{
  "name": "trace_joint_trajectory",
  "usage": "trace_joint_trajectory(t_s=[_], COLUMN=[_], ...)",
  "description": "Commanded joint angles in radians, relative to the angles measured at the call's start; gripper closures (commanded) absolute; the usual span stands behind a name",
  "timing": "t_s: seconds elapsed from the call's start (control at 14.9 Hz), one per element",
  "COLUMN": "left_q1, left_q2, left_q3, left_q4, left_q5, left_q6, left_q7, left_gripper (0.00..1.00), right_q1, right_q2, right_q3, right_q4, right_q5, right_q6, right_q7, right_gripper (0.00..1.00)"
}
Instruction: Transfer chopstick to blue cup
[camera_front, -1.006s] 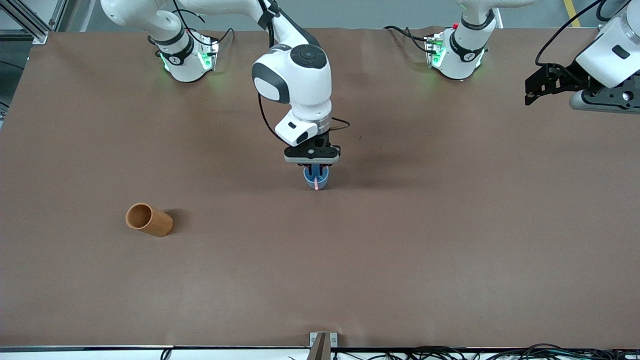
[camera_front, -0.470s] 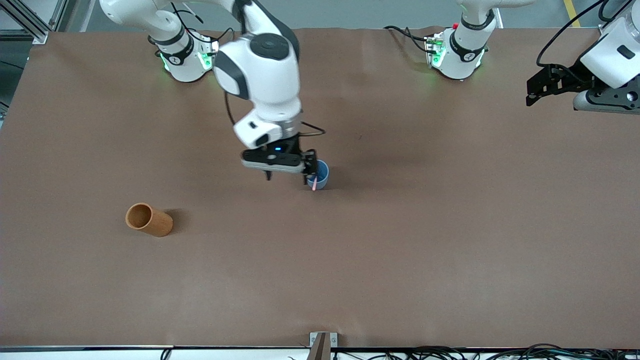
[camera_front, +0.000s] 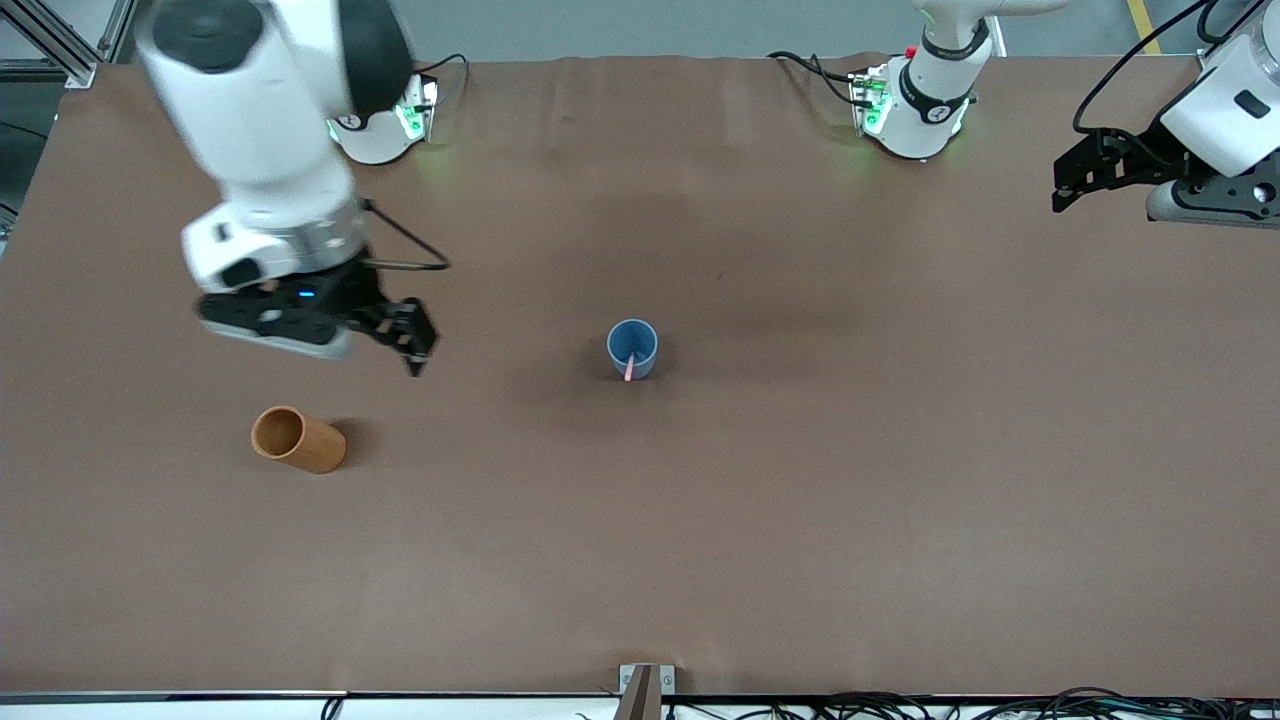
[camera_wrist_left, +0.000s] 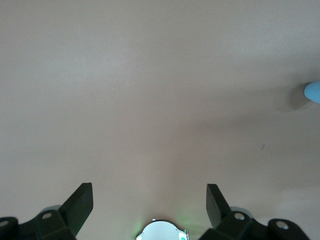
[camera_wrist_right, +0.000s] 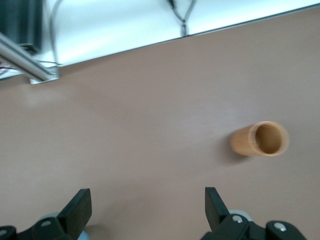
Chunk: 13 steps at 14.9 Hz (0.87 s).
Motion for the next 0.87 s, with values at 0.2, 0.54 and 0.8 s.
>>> trace_joint_trajectory(t_s=[0.2, 0.54, 0.8], left_q1=[0.013, 0.013, 0.013], left_q2=[-0.014, -0.012, -0.012], left_q3=[-0.006, -0.006, -0.006], left_q4=[-0.011, -0.011, -0.010], left_q5=[-0.018, -0.018, -0.018], left_q6=[0.014, 0.014, 0.014], left_q7=[0.013, 0.013, 0.013], left_gripper=[0.00, 0.00, 0.00], right_q1=[-0.227, -0.335, -0.373], right_q2=[-0.124, -0.201, -0.254], right_q3=[0.018, 0.026, 0.027], right_q4=[-0.037, -0.037, -0.035], right_q5=[0.112, 0.123, 0.129], right_q6=[-0.157, -0.312, -0.418], right_q7=[-0.244, -0.345, -0.419], right_gripper=[0.00, 0.00, 0.00])
